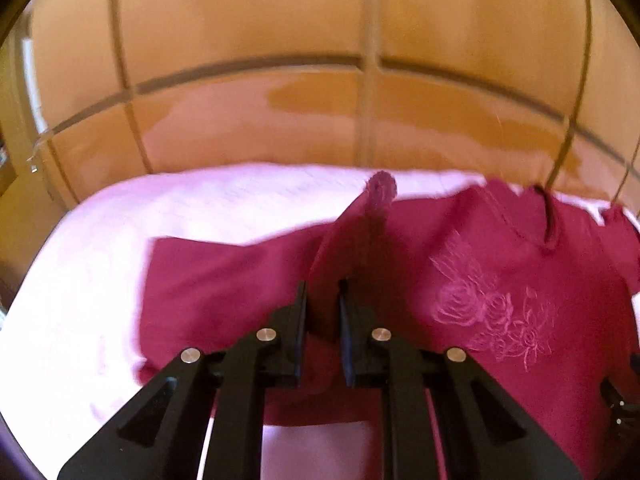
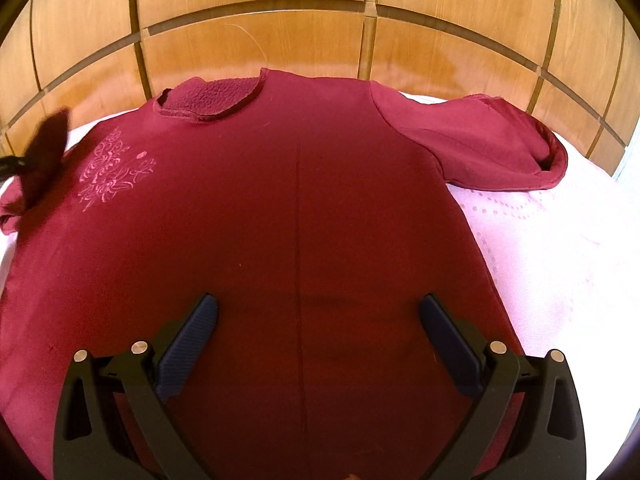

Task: Fold small clothes

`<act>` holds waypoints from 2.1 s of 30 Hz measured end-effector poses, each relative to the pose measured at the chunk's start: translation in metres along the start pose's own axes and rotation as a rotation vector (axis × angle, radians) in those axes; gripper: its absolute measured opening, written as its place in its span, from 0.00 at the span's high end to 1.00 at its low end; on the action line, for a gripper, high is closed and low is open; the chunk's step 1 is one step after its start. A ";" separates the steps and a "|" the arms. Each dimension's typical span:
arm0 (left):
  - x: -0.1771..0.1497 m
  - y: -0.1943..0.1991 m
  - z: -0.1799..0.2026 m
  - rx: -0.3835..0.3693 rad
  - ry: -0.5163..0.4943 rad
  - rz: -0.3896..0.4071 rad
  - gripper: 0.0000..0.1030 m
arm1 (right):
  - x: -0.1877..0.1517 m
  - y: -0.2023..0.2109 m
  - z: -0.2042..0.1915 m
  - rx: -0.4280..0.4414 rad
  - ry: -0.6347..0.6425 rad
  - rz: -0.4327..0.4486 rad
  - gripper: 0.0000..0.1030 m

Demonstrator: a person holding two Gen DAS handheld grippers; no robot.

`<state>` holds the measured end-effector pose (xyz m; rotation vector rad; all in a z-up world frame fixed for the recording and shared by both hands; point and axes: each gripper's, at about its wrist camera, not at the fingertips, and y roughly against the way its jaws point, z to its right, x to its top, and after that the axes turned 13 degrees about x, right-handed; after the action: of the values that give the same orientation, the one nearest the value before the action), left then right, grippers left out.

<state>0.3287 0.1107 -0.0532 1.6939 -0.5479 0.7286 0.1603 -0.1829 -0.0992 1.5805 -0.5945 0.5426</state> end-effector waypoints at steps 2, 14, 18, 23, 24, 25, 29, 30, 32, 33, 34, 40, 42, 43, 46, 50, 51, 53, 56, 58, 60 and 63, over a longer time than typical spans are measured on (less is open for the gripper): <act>0.000 0.008 -0.032 0.031 0.062 0.023 0.87 | 0.000 0.000 0.000 0.000 0.000 0.000 0.03; -0.036 -0.010 -0.207 0.265 0.372 -0.033 0.88 | -0.001 0.001 0.000 -0.001 0.002 0.001 0.03; -0.056 -0.024 -0.242 0.329 0.438 -0.081 0.87 | -0.001 0.001 0.000 0.000 0.001 0.001 0.03; -0.080 -0.035 -0.278 0.392 0.546 -0.124 0.41 | -0.002 0.000 0.000 -0.001 0.002 0.002 0.03; -0.083 -0.035 -0.282 0.396 0.559 -0.119 0.33 | -0.002 0.000 0.000 -0.001 0.002 0.003 0.03; -0.087 -0.031 -0.287 0.396 0.584 -0.112 0.22 | -0.002 0.000 0.000 0.000 0.002 0.003 0.03; -0.106 -0.013 -0.287 0.288 0.648 -0.107 0.17 | -0.002 0.000 0.000 -0.001 0.002 0.001 0.03; -0.111 -0.008 -0.282 0.254 0.647 -0.113 0.17 | -0.002 0.000 0.000 -0.001 0.001 -0.003 0.03; -0.121 0.004 -0.258 0.110 0.622 -0.131 0.15 | 0.000 -0.001 0.001 -0.001 0.000 -0.023 0.03; -0.124 0.009 -0.247 0.057 0.604 -0.136 0.14 | 0.001 -0.001 0.002 0.005 -0.001 -0.039 0.03; -0.129 0.016 -0.231 -0.015 0.569 -0.143 0.13 | 0.003 0.000 0.003 0.015 -0.005 -0.052 0.03; -0.158 0.073 -0.134 -0.308 0.280 -0.120 0.10 | -0.003 0.053 0.048 0.195 -0.157 -0.008 0.04; -0.169 0.088 -0.105 -0.373 0.189 -0.123 0.10 | -0.013 0.073 0.077 0.196 -0.229 -0.020 0.17; -0.172 0.091 -0.099 -0.390 0.168 -0.127 0.11 | -0.019 0.081 0.091 0.196 -0.261 -0.034 0.26; -0.185 0.095 -0.080 -0.439 0.153 -0.175 0.11 | -0.039 0.103 0.124 0.216 -0.342 -0.049 0.27; -0.197 0.092 -0.067 -0.436 0.136 -0.213 0.17 | -0.074 0.128 0.149 0.291 -0.379 -0.082 0.27; -0.198 0.094 -0.063 -0.406 0.107 -0.204 0.19 | -0.078 0.130 0.149 0.302 -0.383 -0.087 0.27; -0.194 0.100 -0.044 -0.367 0.069 -0.197 0.25 | -0.095 0.135 0.148 0.352 -0.397 -0.103 0.29; -0.198 0.107 -0.038 -0.311 0.043 -0.195 0.37 | -0.106 0.138 0.141 0.369 -0.387 -0.098 0.39; -0.203 0.111 -0.040 -0.283 0.032 -0.192 0.58 | -0.108 0.138 0.136 0.396 -0.378 -0.099 0.58; -0.207 0.113 -0.040 -0.267 0.018 -0.188 0.66 | -0.113 0.137 0.134 0.430 -0.394 -0.116 0.71; -0.207 0.118 -0.046 -0.252 0.002 -0.191 0.69 | -0.116 0.133 0.137 0.453 -0.404 -0.115 0.73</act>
<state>0.0945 0.1234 -0.1143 1.4861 -0.4492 0.5009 -0.0151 -0.3216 -0.0879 2.1673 -0.7083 0.2786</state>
